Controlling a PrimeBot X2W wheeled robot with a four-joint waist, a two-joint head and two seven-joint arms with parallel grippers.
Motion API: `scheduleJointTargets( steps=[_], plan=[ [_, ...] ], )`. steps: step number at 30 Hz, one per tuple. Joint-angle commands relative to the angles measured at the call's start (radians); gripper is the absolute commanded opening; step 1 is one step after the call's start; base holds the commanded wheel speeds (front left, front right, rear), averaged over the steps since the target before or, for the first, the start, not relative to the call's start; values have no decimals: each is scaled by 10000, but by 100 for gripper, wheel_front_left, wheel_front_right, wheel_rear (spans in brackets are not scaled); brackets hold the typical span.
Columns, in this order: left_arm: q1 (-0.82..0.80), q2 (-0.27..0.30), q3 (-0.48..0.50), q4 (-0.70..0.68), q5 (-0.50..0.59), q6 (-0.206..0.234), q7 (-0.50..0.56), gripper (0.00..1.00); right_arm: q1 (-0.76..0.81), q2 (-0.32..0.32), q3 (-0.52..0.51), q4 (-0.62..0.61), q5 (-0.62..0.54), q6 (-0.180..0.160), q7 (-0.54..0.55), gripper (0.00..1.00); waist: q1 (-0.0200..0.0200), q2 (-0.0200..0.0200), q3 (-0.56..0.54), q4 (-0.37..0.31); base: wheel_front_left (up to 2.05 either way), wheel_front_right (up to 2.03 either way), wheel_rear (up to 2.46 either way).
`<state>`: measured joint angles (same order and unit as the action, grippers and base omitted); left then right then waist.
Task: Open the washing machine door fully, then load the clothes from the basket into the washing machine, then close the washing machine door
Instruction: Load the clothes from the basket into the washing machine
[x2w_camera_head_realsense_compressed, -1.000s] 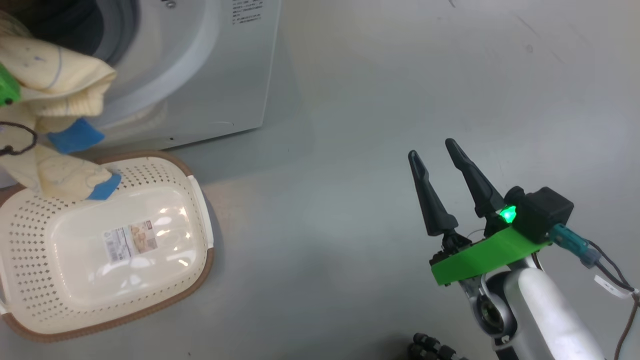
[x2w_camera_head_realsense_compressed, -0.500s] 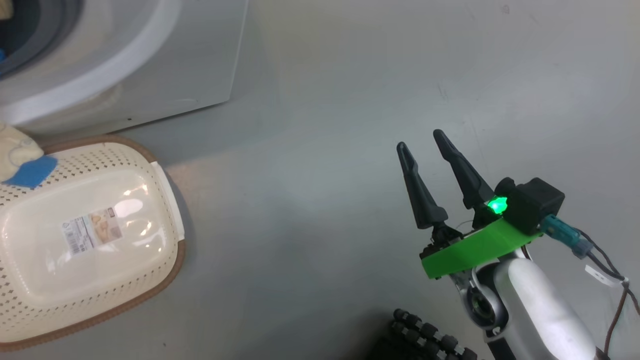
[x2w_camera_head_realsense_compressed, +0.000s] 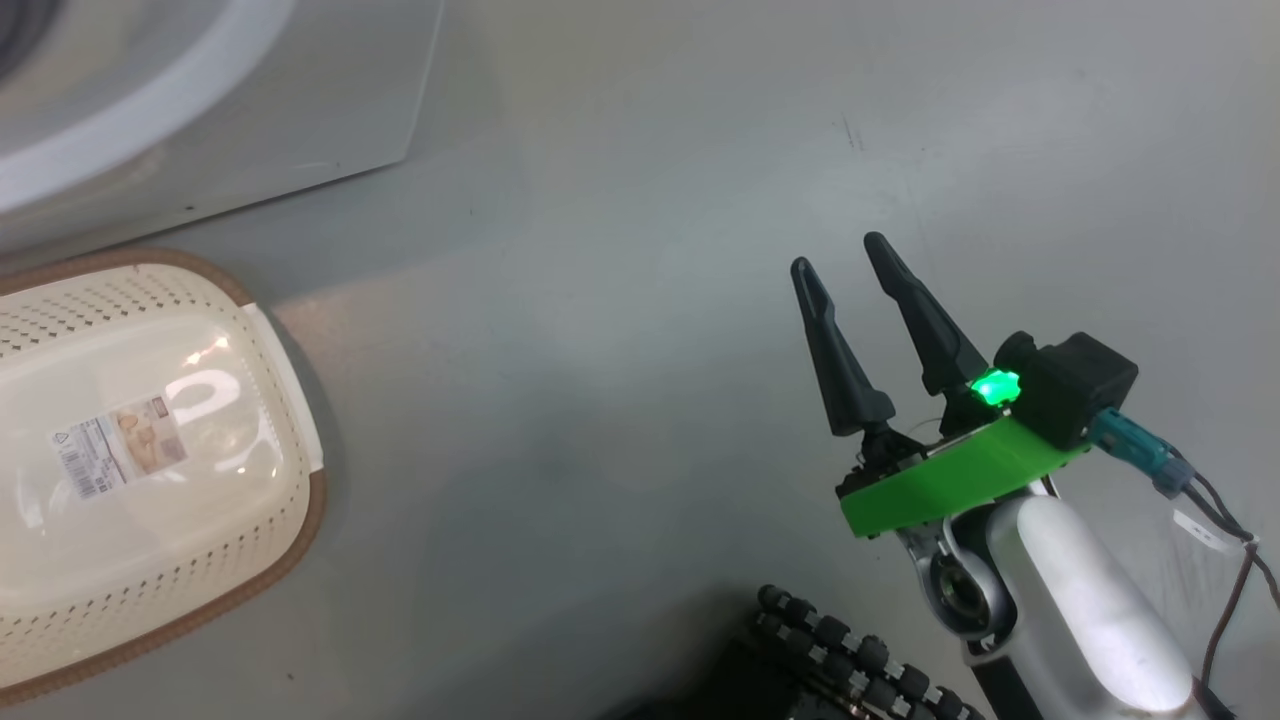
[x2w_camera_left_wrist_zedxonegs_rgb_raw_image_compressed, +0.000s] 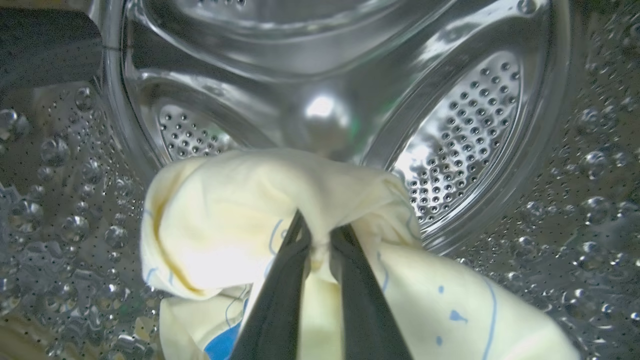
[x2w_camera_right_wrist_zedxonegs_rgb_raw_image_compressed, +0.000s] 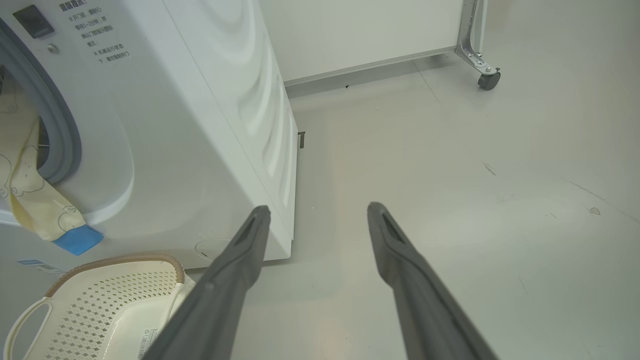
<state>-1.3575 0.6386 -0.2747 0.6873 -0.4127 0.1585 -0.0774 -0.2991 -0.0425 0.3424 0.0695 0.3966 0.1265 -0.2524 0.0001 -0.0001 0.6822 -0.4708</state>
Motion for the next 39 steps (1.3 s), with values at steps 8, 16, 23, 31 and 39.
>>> scheduleJointTargets(
  steps=[8,16,23,31,39],
  plan=[
    [-687,290,74,1490,-362,-266,1282,0,-136,-77,228,-277,147,42,-92,100,-1,1,186,-26,0,0,0],
    [-921,162,31,2262,-704,-189,2825,100,-201,-77,260,-169,322,42,-93,100,-1,1,191,-35,0,0,0],
    [-808,203,10,2276,-797,-139,2912,100,-244,-77,205,-166,342,42,-93,100,-1,1,145,-21,0,0,0],
    [318,154,169,1933,-1037,-9,2053,100,-181,-77,-8,-153,242,42,-93,100,-1,1,-197,188,0,0,0],
    [1990,-96,459,1054,-1299,432,766,100,-20,-77,-190,-136,-28,42,-93,100,-1,1,-695,545,0,0,0]
  ],
)
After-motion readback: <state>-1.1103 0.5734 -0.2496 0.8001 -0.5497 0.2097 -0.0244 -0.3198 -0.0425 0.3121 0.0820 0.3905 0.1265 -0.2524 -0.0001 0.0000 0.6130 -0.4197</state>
